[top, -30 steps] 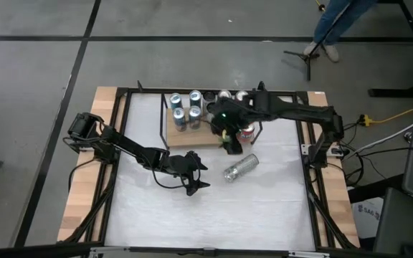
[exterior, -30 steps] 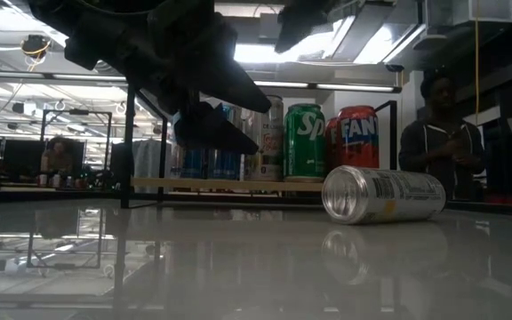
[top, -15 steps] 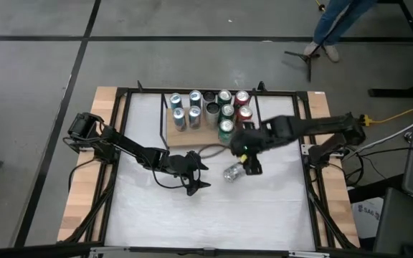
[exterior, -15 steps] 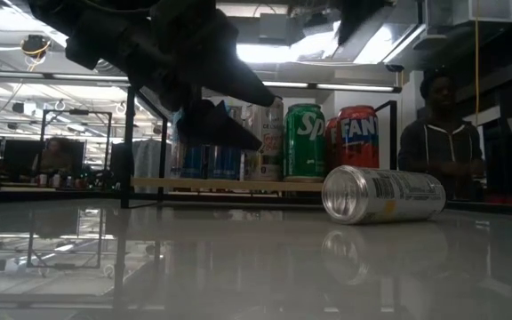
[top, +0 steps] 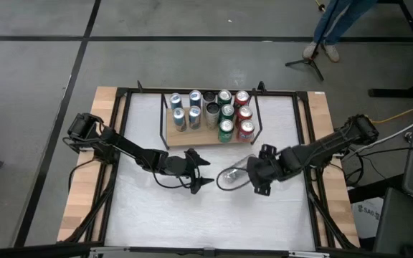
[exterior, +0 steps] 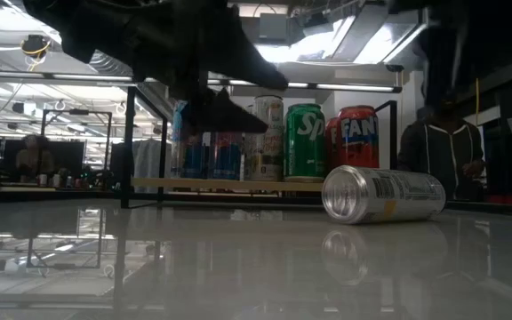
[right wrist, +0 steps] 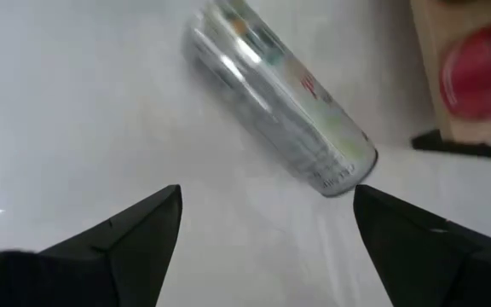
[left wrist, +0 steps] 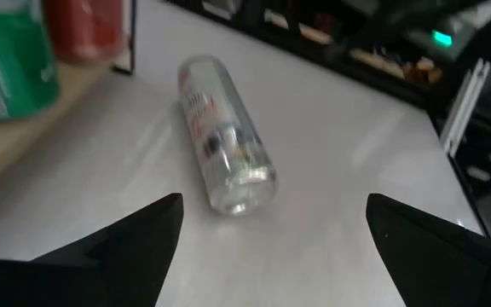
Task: Sort soda cans
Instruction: Put the white-yellow soda can on the shelf and align with the other white-yellow soda cans
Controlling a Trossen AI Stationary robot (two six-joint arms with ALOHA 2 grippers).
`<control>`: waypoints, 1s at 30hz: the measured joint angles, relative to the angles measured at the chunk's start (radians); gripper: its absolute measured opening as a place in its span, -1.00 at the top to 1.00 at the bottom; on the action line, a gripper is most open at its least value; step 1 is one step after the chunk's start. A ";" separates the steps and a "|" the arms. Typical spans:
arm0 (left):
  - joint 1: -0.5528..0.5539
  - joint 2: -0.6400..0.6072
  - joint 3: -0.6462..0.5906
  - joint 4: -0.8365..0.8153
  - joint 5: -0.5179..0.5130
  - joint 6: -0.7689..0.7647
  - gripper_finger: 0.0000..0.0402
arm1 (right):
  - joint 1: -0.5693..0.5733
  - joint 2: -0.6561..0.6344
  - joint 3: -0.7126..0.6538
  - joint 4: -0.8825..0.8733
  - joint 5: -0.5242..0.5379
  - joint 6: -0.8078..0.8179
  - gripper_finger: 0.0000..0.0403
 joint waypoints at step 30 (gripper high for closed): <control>0.007 0.376 0.368 0.104 -0.205 0.113 -0.81 | 0.050 0.001 -0.172 -0.019 0.003 0.083 -0.66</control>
